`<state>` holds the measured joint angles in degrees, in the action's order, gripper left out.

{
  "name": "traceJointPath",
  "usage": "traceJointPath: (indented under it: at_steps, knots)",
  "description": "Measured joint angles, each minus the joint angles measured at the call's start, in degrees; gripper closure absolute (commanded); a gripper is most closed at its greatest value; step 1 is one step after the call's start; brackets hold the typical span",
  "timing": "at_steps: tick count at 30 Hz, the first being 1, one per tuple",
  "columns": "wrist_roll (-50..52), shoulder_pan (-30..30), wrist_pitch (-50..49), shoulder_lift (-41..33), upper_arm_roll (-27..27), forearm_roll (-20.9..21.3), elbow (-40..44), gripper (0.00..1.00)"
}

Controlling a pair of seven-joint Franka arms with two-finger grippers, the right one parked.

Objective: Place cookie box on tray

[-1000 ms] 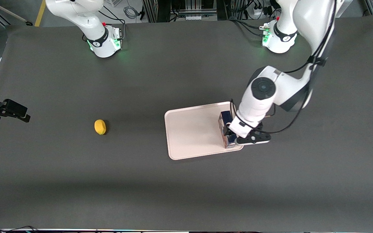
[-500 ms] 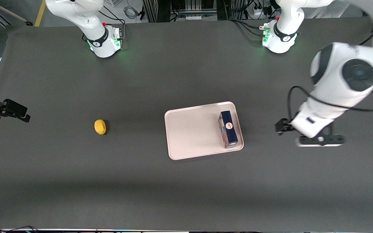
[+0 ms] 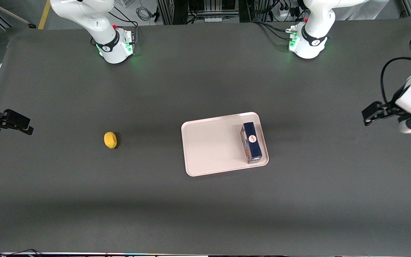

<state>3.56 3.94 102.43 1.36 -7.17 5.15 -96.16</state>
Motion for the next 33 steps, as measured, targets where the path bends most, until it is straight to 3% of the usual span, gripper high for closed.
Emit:
traceJointPath:
  at_steps: [9, 17, 33]
  knots:
    - [-1.33, 0.11, -3.08, -3.82, 1.61, -0.44, -1.08, 0.0]
    - [-2.6, 0.1, -4.47, -4.48, 1.42, -4.08, -1.58, 0.0]
    - [-3.39, 0.1, -4.93, -4.48, 1.06, -4.6, -2.07, 0.0]
